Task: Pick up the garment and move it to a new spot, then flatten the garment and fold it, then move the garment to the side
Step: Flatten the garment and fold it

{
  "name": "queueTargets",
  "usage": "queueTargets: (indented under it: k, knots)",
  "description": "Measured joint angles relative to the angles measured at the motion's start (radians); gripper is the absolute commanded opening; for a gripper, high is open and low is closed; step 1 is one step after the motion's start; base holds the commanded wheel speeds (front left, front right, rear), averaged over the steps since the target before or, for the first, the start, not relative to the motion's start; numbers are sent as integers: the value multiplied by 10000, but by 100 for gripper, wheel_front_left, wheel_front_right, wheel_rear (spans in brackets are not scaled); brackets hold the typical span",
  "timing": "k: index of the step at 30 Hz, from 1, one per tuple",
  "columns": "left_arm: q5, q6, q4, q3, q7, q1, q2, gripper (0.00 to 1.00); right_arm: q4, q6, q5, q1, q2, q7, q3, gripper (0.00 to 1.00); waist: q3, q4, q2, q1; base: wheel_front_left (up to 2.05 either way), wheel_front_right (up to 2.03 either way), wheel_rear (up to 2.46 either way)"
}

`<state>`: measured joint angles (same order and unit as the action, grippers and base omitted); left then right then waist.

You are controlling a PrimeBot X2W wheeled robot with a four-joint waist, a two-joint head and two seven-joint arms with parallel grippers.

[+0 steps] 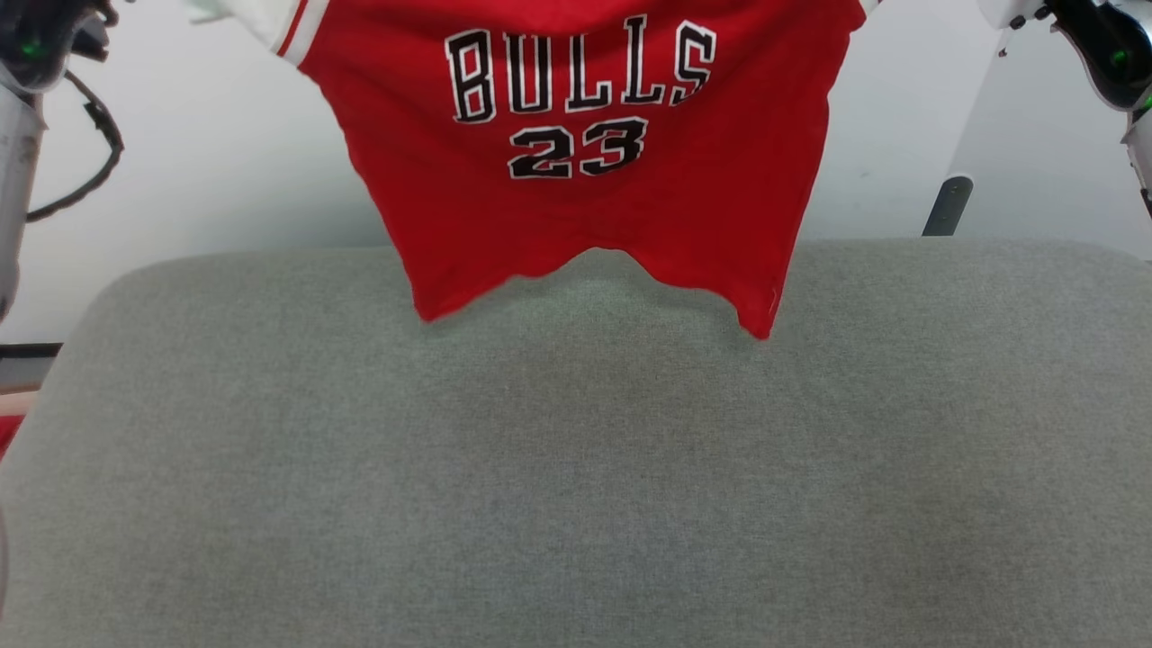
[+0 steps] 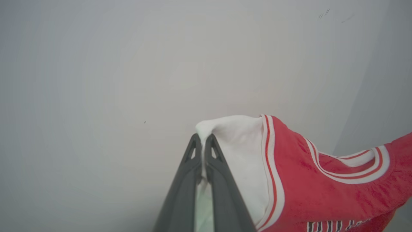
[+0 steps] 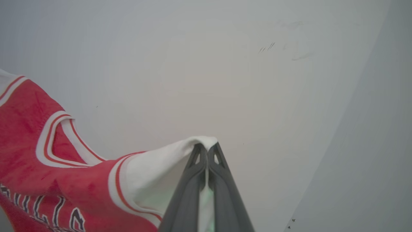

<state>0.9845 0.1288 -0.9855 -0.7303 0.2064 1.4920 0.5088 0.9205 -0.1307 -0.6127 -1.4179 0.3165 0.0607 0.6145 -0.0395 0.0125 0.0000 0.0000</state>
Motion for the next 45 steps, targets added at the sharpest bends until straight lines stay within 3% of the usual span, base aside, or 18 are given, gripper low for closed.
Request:
queueTargets:
  k: [14,23,24,30,34,35,37,45]
  knots:
    - [228,4,276,-675,-426,751,21,0,610,0,-932,-1067,232,-591,1093,0,754,60,0,0,0,0,0]
    - [-399,4,203,-1045,-1770,2630,-29,0,1218,-2,-274,-3023,573,-2278,1363,0,2445,111,0,0,0,0,0]
    - [-504,4,67,-1093,-2115,3043,-73,0,1476,-2,109,-3516,608,-2765,1340,0,2898,122,0,0,0,0,0]
    - [-700,6,-197,-997,-3371,4190,-320,0,1925,-2,1323,-4786,886,-3206,811,0,4070,180,0,0,0,0,0]
    - [-546,6,-123,-794,-4211,4965,-512,0,640,-4,3173,-5502,1361,-3244,-362,0,5043,299,0,0,0,0,0]
    - [-414,6,-35,-690,-4456,5198,-573,0,82,-6,4117,-5463,1450,-3242,-1091,0,5536,391,0,1,0,0,0]
    - [-263,6,23,-608,-4512,5212,-646,0,-221,-6,4629,-5373,1469,-3246,-1394,0,5774,445,0,0,0,0,0]
    - [-123,21,675,-38,-4665,4553,-886,0,-1022,-6,6918,-3931,596,-3244,-3170,0,7449,1049,0,0,0,0,0]
